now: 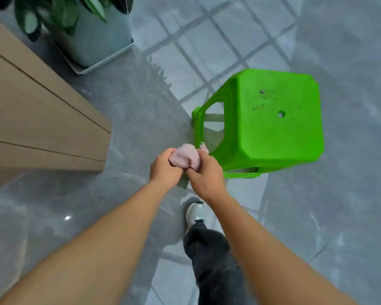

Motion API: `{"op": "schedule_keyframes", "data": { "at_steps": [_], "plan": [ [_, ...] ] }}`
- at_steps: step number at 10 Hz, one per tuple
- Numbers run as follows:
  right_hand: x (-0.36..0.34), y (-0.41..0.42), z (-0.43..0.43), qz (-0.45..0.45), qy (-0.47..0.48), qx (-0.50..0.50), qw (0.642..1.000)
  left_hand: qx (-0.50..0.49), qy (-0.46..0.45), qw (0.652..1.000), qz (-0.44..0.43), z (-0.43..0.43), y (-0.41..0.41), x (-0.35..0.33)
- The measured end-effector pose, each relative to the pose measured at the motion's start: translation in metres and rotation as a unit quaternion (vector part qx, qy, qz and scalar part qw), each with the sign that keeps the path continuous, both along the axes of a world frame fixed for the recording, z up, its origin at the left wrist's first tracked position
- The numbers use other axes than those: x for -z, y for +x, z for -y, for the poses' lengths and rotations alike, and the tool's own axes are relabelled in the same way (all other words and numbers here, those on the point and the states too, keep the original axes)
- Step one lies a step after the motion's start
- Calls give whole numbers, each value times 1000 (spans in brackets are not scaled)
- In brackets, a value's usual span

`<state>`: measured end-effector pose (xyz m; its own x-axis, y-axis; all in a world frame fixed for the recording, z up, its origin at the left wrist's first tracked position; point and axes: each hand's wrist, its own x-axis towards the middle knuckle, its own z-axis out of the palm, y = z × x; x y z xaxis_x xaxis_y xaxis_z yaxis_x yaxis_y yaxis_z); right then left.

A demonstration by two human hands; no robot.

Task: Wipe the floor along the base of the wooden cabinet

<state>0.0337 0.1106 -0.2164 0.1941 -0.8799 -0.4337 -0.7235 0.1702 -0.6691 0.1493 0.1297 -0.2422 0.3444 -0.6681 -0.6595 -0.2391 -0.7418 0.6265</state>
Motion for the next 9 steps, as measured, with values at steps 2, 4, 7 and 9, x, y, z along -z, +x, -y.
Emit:
{"op": "schedule_keyframes", "data": {
  "at_steps": [2,4,7,9],
  "plan": [
    [-66,-116,47,-23,-99,40,994,-22,-108,988,-104,66,-101,-93],
    [-9,-160,89,-32,-168,161,972,-70,-110,965,-228,106,-150,-61],
    [3,-198,114,-232,-33,-164,958,54,-87,993,-54,99,-156,-47],
    [-79,-171,91,-292,29,-218,931,189,-5,980,67,74,-93,-141]
  ]
}}
